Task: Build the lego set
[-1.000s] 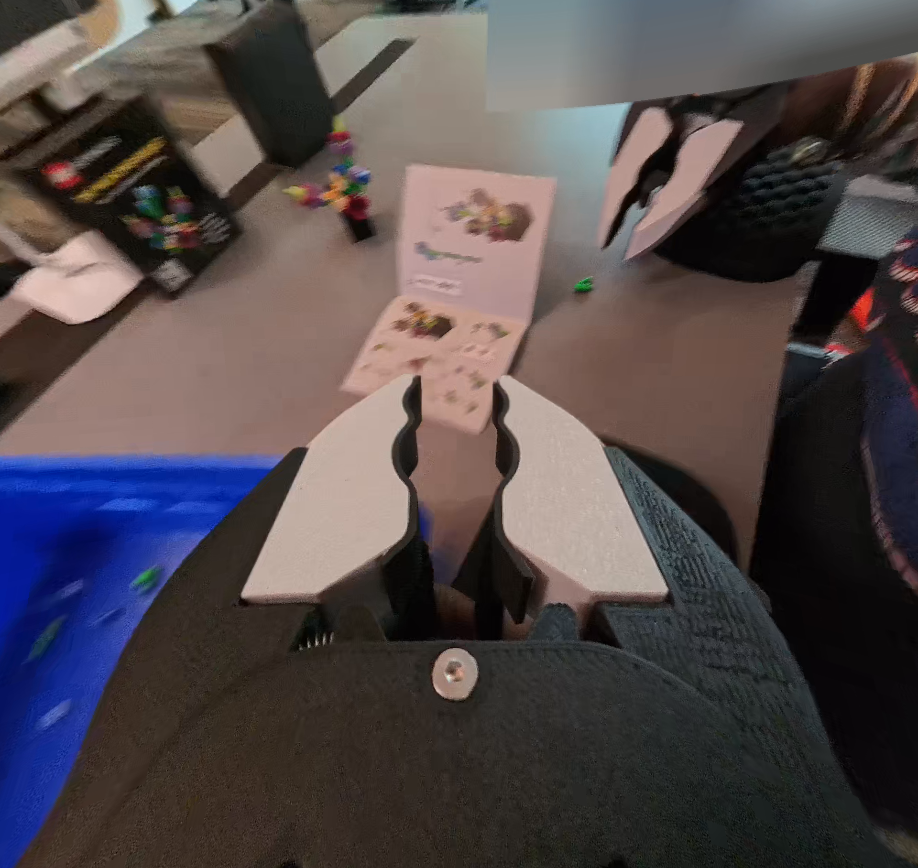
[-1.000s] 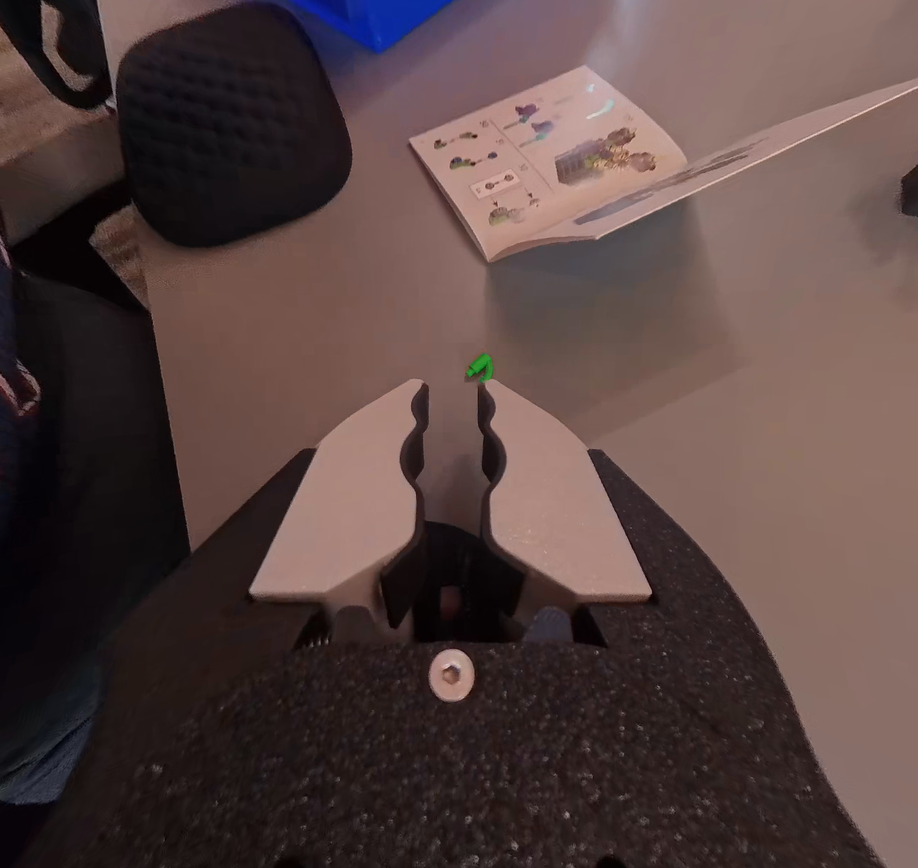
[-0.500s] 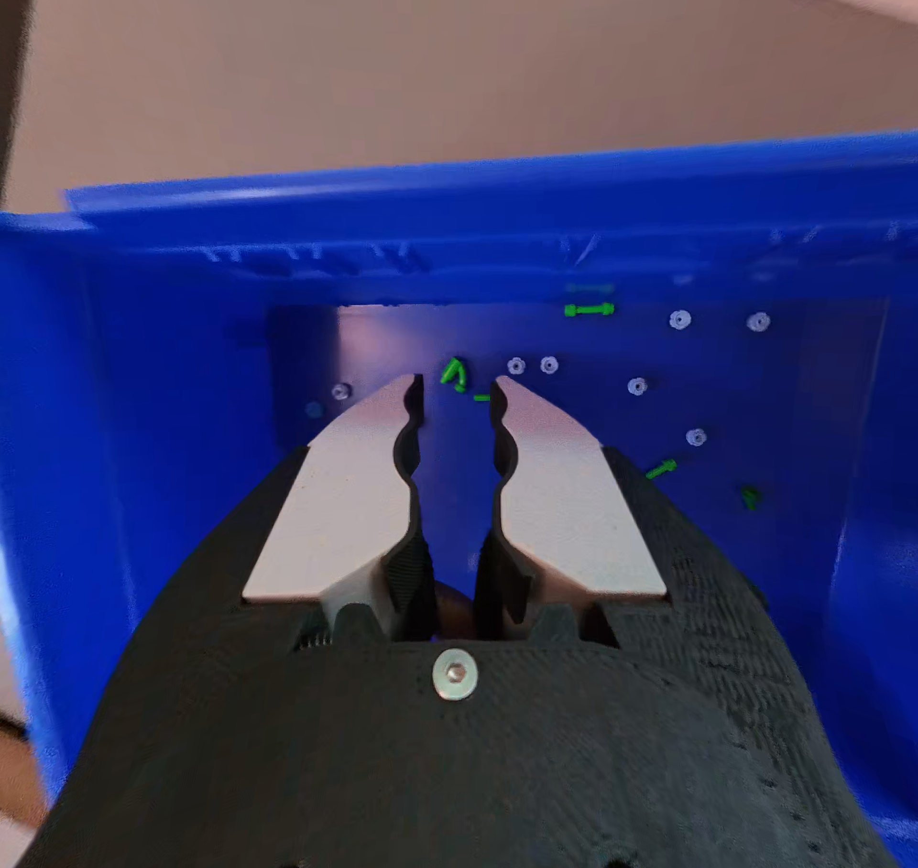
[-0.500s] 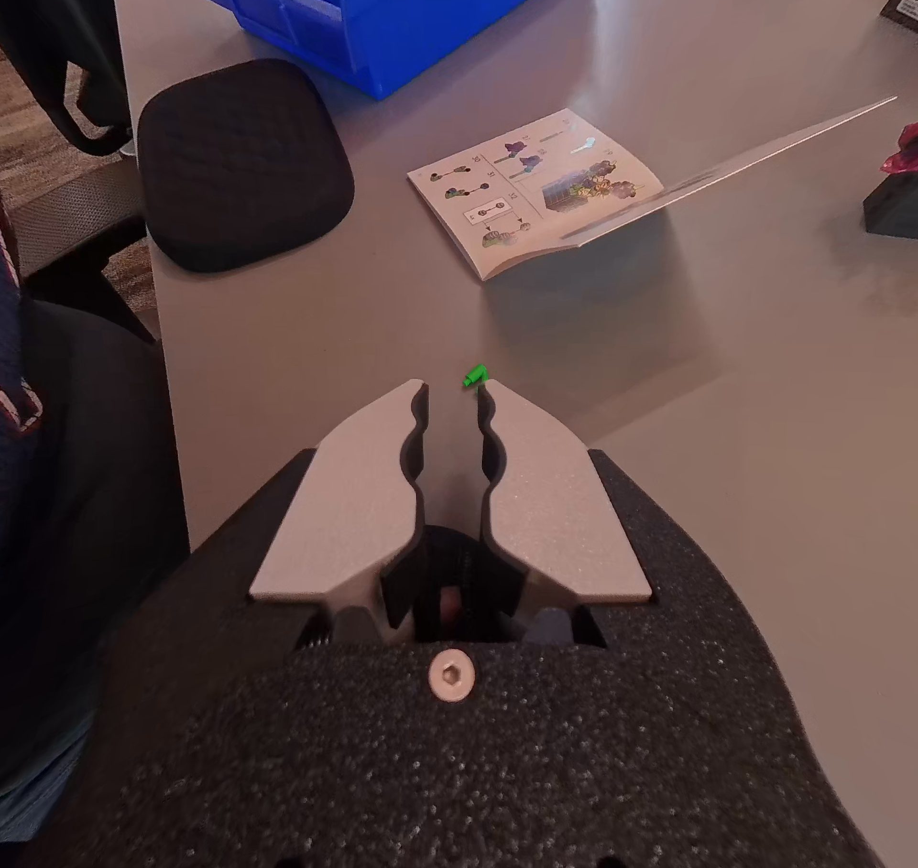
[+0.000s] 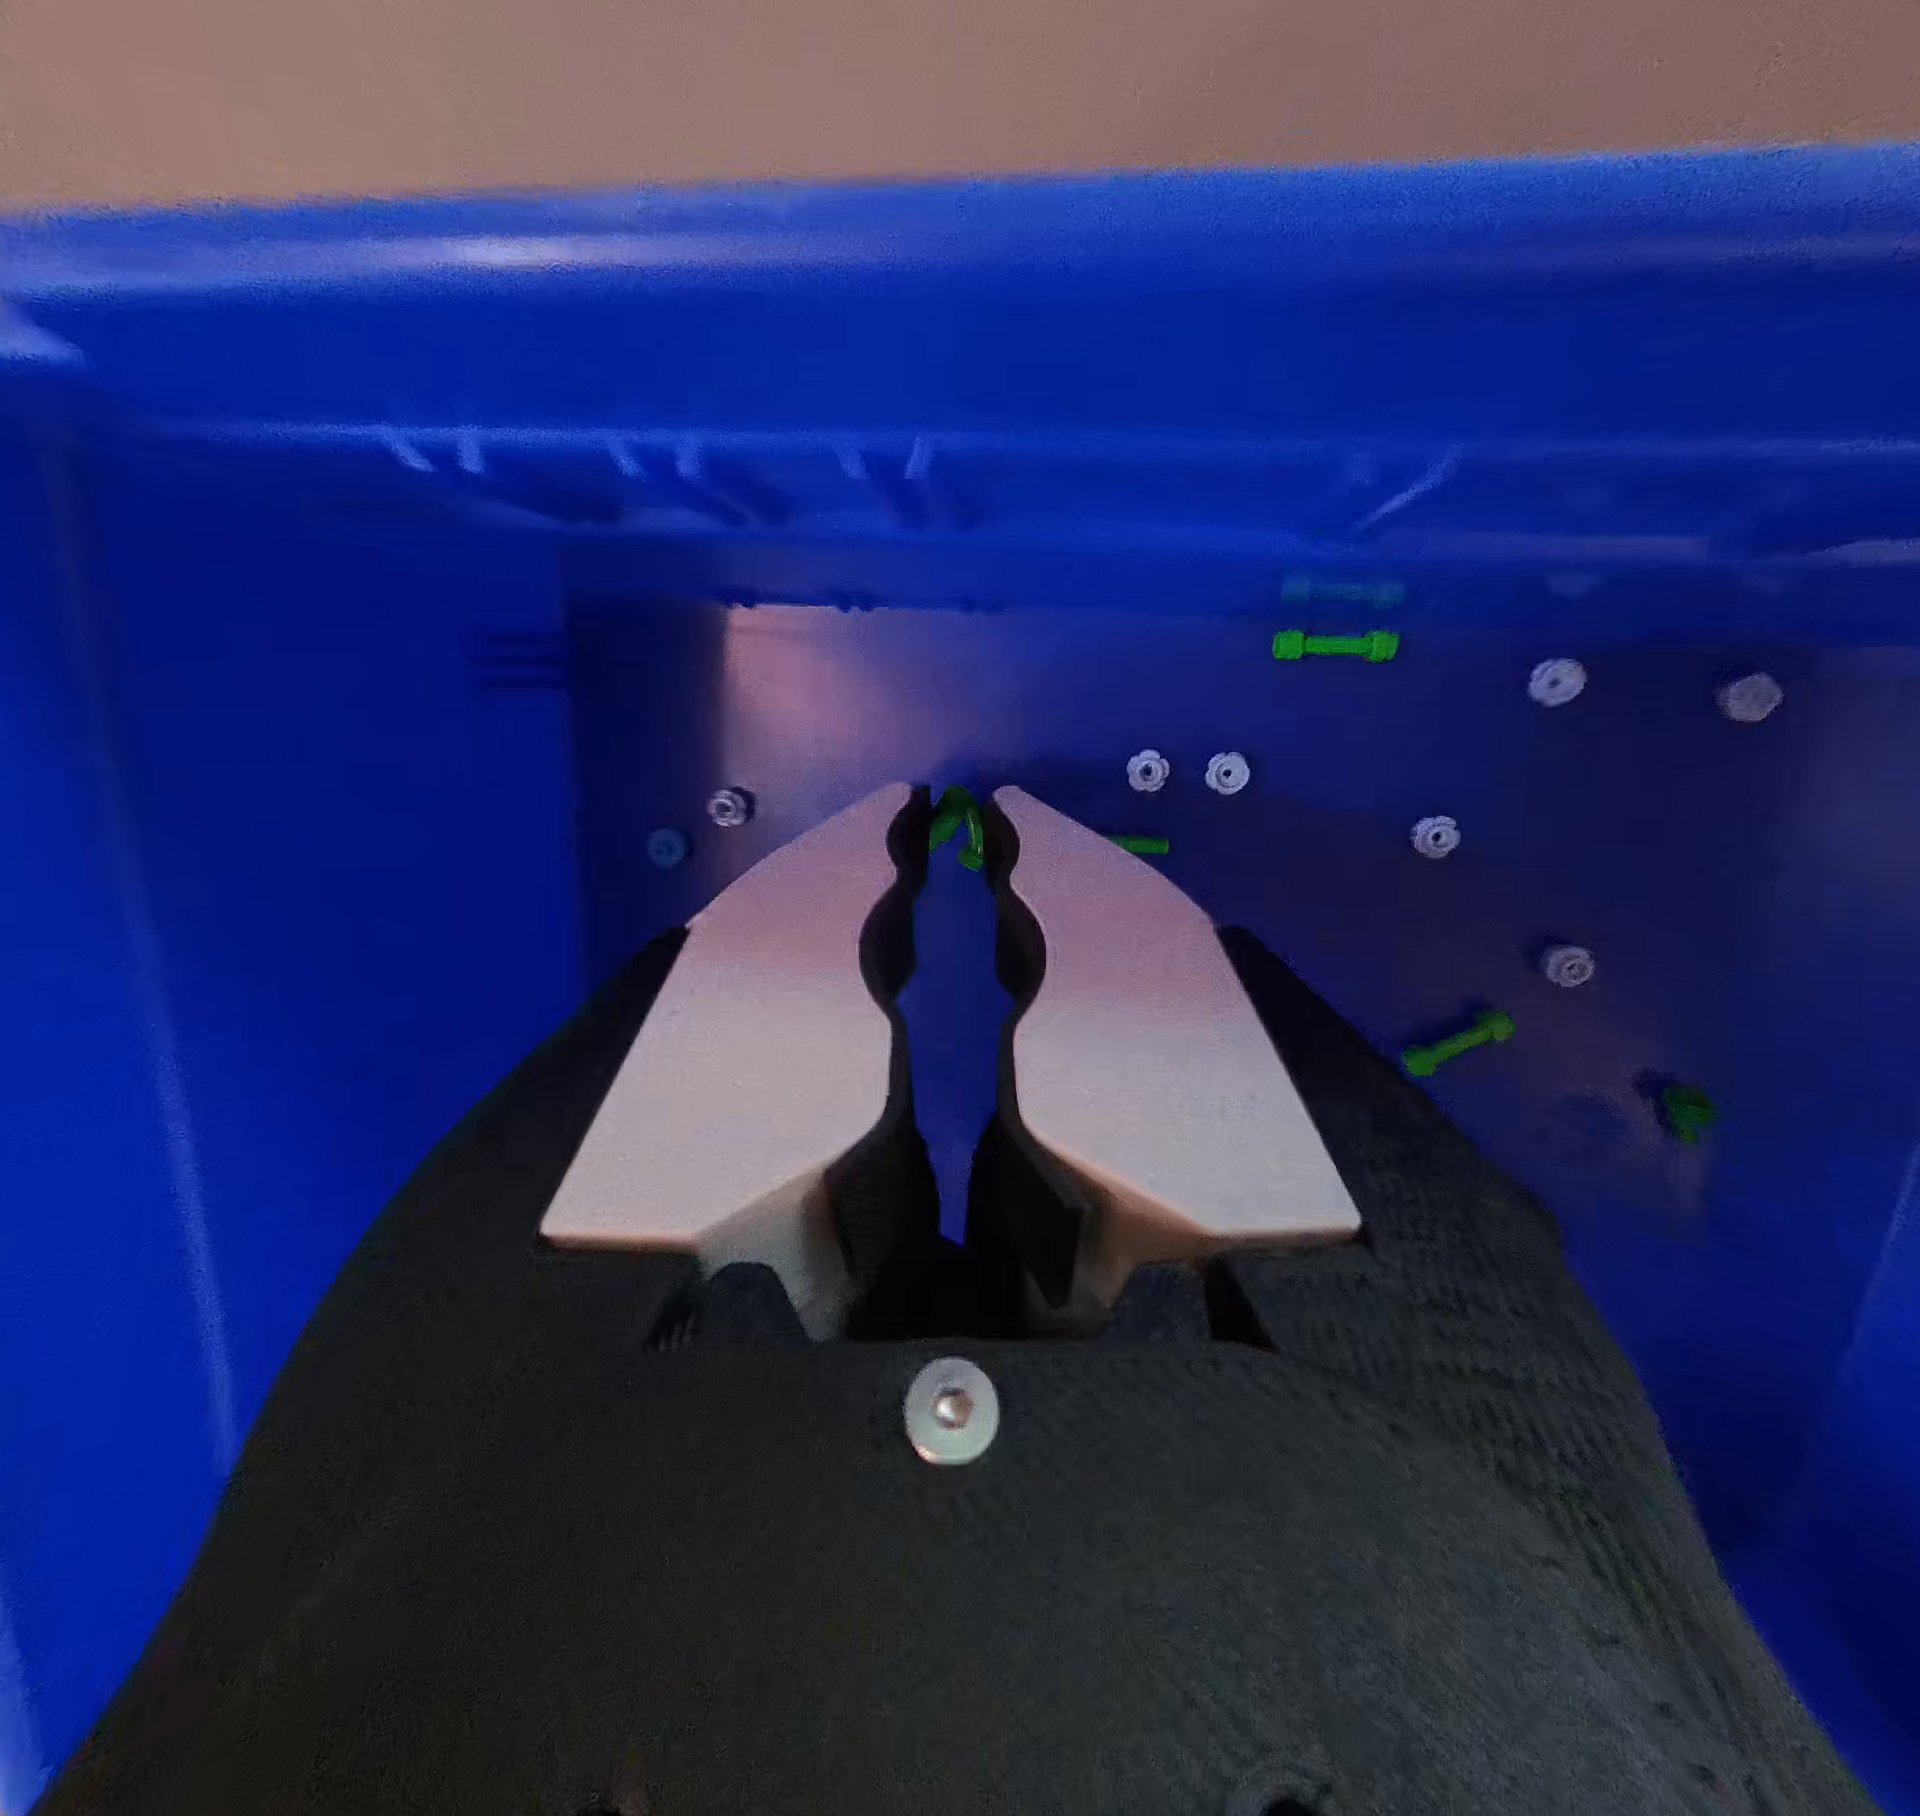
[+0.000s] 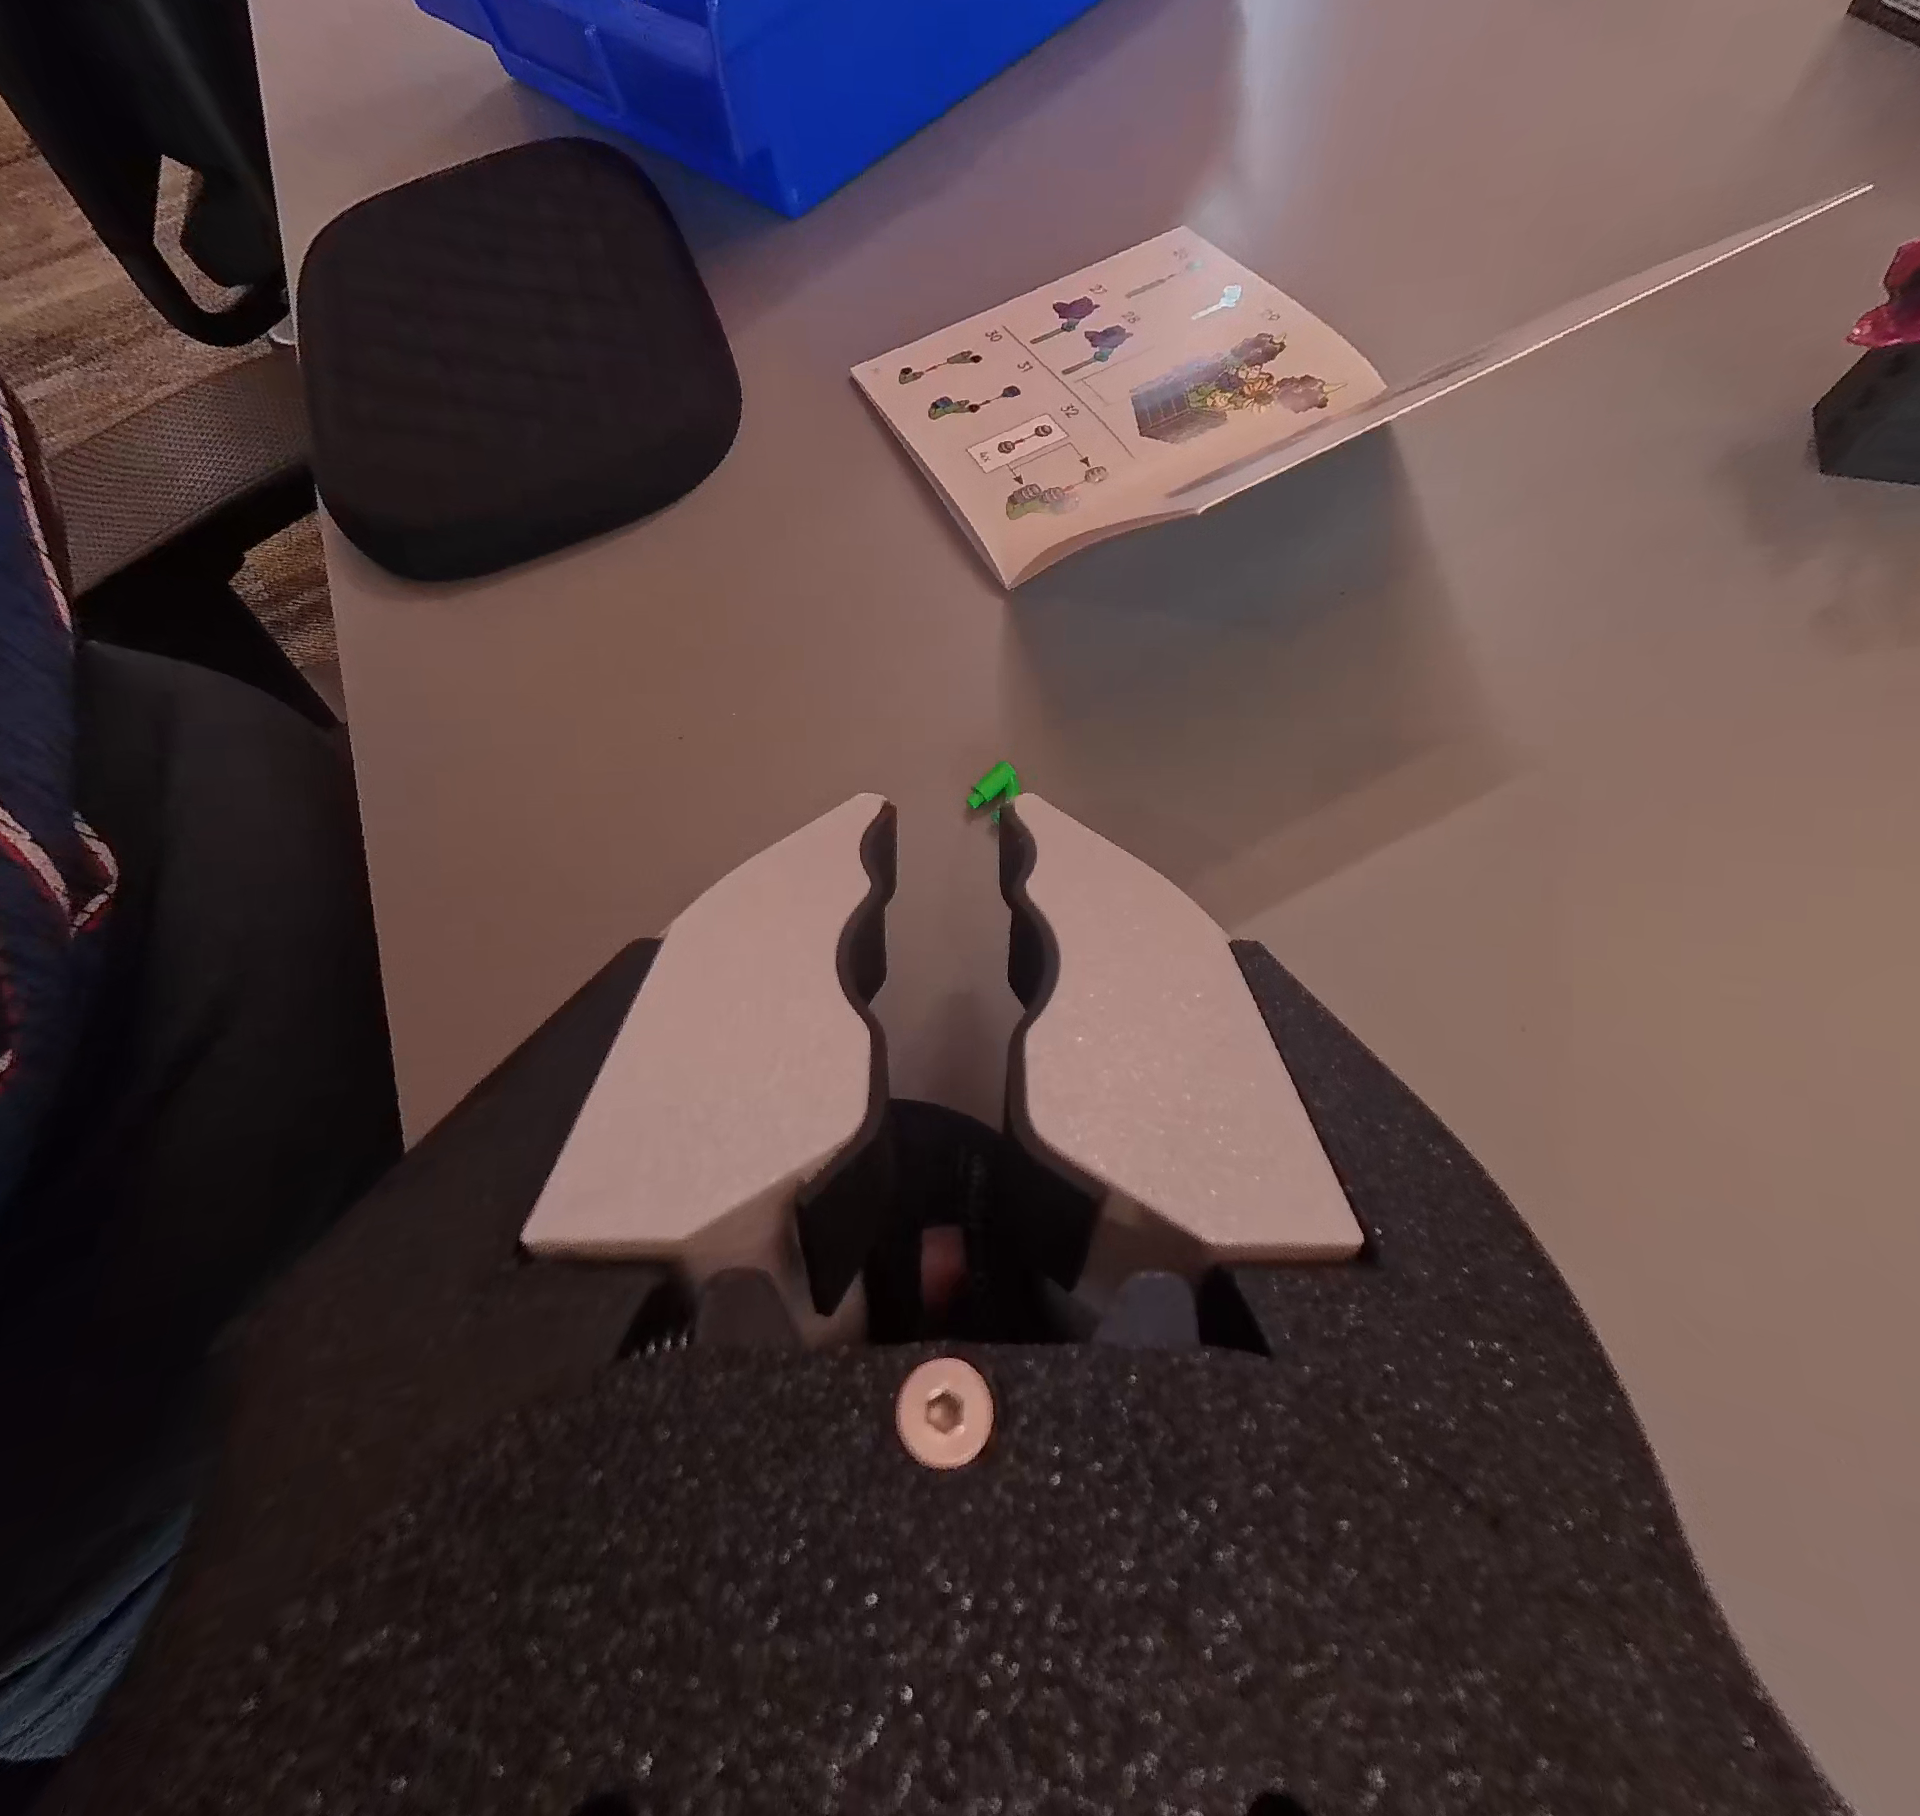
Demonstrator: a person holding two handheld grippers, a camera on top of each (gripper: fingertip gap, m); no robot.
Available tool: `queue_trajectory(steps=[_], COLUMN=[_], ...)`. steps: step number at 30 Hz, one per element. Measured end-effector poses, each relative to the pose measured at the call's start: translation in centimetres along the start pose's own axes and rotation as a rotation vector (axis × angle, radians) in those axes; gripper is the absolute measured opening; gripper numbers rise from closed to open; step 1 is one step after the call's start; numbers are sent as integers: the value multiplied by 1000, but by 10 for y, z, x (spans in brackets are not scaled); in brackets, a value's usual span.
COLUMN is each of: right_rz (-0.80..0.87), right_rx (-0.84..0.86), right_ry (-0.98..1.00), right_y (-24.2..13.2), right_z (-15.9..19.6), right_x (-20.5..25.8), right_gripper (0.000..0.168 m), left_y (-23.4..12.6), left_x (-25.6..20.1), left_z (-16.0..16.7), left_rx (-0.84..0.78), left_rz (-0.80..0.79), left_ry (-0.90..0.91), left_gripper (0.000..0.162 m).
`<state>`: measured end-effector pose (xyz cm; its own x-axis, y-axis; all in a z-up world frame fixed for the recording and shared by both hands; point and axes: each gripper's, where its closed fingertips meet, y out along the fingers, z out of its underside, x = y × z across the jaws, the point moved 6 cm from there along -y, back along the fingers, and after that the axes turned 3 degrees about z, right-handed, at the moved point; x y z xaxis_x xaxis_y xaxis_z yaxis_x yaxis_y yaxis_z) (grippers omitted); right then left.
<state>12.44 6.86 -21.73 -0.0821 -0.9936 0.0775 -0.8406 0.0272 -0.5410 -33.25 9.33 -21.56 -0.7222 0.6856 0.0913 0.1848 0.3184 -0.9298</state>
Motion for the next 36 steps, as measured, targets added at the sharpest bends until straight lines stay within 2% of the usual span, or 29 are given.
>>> queue_trajectory(steps=[3,7,11,15,18,22,28,32,36], right_rz=[0,31,-43,-126,-93,-72,-216,-249,-330], right_rx=[-17,-60,-311,-616,-699,-671,-599,-591,-616], right_ry=[9,66,200,320,319,320,383,390,415], right_y=[-2,-3,-1,6,18,32,40,42,42], right_z=[-1,-8,-47,-92,-110,-118,-112,-109,-105], right_x=[-1,-6,3,20,27,29,29,29,28], right_gripper=[19,19,18,17,17,16,15,7,6], left_y=[-34,-86,-99,-88,-77,-62,-53,-51,-52], left_x=[-15,-74,-146,-197,-221,-248,-264,-267,-270], left_z=[-16,-49,-83,-113,-131,-149,-154,-153,-153], left_rx=[-217,-465,-591,-681,-724,-809,-843,-852,-892], left_rz=[-174,-528,-688,-724,-747,-726,-693,-682,-646], left_ry=[72,375,567,596,571,545,581,589,575], left_gripper=[10,10,10,10,10,10,10,10,10])
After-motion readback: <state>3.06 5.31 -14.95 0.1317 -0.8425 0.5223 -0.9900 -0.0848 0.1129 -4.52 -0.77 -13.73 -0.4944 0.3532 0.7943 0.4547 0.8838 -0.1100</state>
